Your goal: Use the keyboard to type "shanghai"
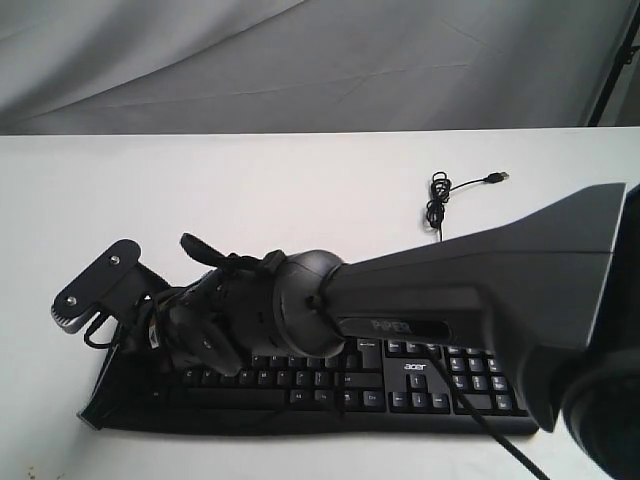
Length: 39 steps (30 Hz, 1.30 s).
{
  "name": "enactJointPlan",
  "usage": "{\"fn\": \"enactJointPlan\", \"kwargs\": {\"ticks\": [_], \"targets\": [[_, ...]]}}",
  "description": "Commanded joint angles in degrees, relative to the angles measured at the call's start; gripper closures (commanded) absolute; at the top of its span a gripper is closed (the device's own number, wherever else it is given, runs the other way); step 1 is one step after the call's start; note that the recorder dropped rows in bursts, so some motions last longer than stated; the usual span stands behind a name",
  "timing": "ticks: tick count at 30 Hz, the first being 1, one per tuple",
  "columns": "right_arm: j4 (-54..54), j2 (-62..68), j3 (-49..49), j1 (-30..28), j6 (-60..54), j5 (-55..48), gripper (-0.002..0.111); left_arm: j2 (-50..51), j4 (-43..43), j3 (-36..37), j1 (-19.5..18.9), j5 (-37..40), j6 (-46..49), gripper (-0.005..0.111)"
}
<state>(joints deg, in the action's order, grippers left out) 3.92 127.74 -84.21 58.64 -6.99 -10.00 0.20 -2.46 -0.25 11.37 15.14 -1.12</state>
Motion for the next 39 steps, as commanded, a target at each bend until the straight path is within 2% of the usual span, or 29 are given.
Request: {"fn": "enactJointPlan", "kwargs": {"ticks": [1,22,26,28,34,39], "targets": [[-1.2,0.0,-0.3,0.1,-0.7,-0.9,0.108,-0.2,0.0,0.2,0.2,-0.3,-0.2,0.107],[-1.4,1.7,-0.3,-0.8,-1.5,-1.9,0.108,-0.2,0.0,0.2,0.2,-0.3,-0.2,0.107],[-1.9,-1.2,-0.1,-0.8,-1.7,-3.2,0.108,-0.2,0.0,0.2,0.2,-0.3,-0.2,0.107],[-1.9,-4.5,2.8,-0.8,-1.6,-1.7,0.108,-0.2,0.0,0.2,0.2,-0.3,-0.2,0.107],[-1.1,-13.9,20.3,-3.9,1.2,4.1,0.108,-0.2,0.0,0.2,0.2,-0.3,-0.2,0.107],[0.6,-16.5,27.6,-5.5,1.2,9.1,0.108,-0.2,0.0,0.2,0.2,-0.3,-0.2,0.107]]}}
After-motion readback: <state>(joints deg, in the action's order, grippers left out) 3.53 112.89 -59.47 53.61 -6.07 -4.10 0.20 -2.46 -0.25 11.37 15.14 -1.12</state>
